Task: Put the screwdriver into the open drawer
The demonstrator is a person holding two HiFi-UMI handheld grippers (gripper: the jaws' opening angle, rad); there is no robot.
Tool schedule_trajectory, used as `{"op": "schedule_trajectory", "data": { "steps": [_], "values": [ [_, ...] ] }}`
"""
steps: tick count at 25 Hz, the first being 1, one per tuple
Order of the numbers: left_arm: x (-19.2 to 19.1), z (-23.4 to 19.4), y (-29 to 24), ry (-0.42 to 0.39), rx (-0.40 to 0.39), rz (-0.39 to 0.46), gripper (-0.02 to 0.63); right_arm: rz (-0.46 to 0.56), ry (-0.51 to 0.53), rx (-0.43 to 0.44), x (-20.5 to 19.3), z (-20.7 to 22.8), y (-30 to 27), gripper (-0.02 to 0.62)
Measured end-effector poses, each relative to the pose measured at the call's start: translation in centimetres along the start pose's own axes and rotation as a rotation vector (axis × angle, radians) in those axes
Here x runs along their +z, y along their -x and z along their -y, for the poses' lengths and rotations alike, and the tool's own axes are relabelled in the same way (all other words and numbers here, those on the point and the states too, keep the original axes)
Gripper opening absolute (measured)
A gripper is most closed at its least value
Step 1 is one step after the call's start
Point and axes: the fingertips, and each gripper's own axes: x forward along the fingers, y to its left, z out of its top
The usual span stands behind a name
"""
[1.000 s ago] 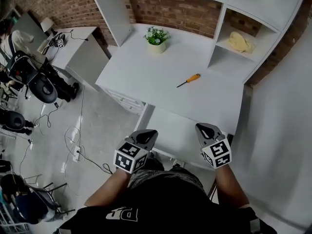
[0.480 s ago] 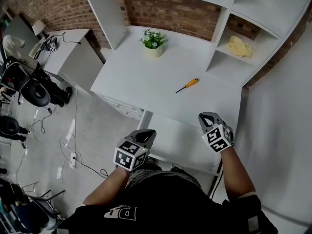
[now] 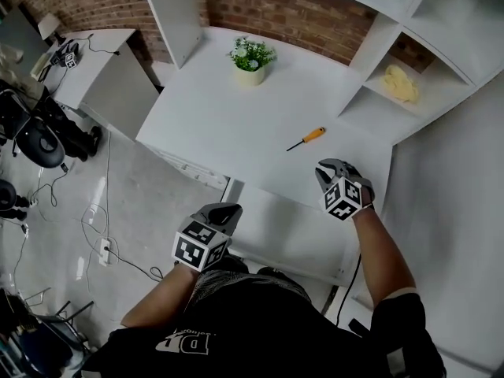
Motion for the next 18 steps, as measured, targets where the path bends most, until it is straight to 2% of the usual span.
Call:
{"op": "schedule_trajectory", "data": {
  "steps": [12,18],
  "values": [
    [-2.5,-4.5,-0.6,0.064,-0.014,-0.059,0.018,-0.192,0.232,0.080,-1.4,3.6,-9.7,0.074],
    [-2.6,-6.1,-1.3,0.087,-0.015,-0.072,0.018,-0.287,0.343,0.136,-3.6,4.3,-13.2,0.077]
  ]
}}
